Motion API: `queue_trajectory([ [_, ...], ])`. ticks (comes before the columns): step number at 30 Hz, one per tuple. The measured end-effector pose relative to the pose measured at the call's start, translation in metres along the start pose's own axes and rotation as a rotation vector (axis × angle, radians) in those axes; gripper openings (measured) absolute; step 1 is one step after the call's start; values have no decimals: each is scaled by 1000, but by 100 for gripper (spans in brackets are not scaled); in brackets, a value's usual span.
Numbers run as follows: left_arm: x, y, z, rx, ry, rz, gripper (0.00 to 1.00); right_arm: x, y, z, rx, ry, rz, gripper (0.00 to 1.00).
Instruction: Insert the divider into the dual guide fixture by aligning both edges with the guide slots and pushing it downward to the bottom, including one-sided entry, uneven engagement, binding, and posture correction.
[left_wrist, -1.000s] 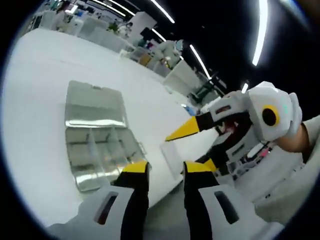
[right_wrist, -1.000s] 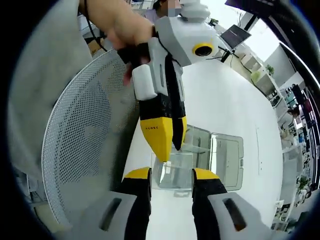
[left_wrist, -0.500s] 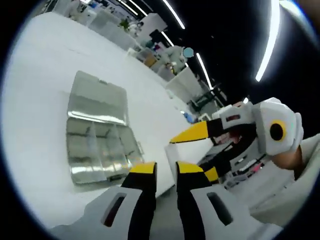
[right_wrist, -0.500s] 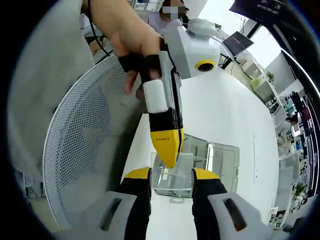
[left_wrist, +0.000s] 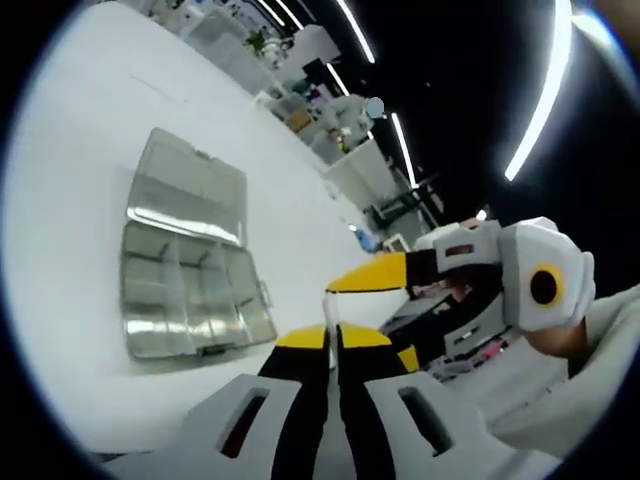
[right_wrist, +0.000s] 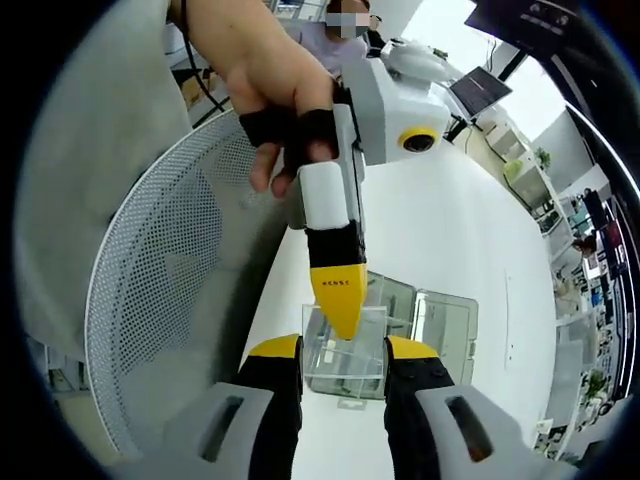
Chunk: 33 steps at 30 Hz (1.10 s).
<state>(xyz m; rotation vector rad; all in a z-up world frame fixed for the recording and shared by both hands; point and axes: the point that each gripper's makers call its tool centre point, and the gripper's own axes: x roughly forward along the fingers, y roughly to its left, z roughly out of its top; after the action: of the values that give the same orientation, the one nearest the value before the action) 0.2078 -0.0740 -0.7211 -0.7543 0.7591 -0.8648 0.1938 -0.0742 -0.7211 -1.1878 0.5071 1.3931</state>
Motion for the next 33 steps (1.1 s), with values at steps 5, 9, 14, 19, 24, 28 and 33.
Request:
queue_trajectory([
  [5, 0, 0, 1, -31, -11, -4, 0, 0, -1, 0, -7, 5, -4, 27],
  [9, 0, 1, 3, -49, -27, -2, 0, 0, -2, 0, -15, 5, -14, 27],
  [14, -2, 0, 3, -40, -38, -13, 0, -2, -11, 1, -72, 8, -51, 20],
  [19, -7, 4, 7, -12, -59, -15, 0, -4, -13, -1, -14, 3, -52, 22],
  [24, -8, 0, 9, 73, -67, -32, 0, -7, -13, -4, 18, -9, -29, 21],
  [28, -9, -2, 7, 186, -56, -40, 0, -11, -15, -5, 41, -26, -10, 17],
  [33, -11, -7, 8, 291, -46, -59, 0, -14, -18, -7, 99, -41, 40, 14],
])
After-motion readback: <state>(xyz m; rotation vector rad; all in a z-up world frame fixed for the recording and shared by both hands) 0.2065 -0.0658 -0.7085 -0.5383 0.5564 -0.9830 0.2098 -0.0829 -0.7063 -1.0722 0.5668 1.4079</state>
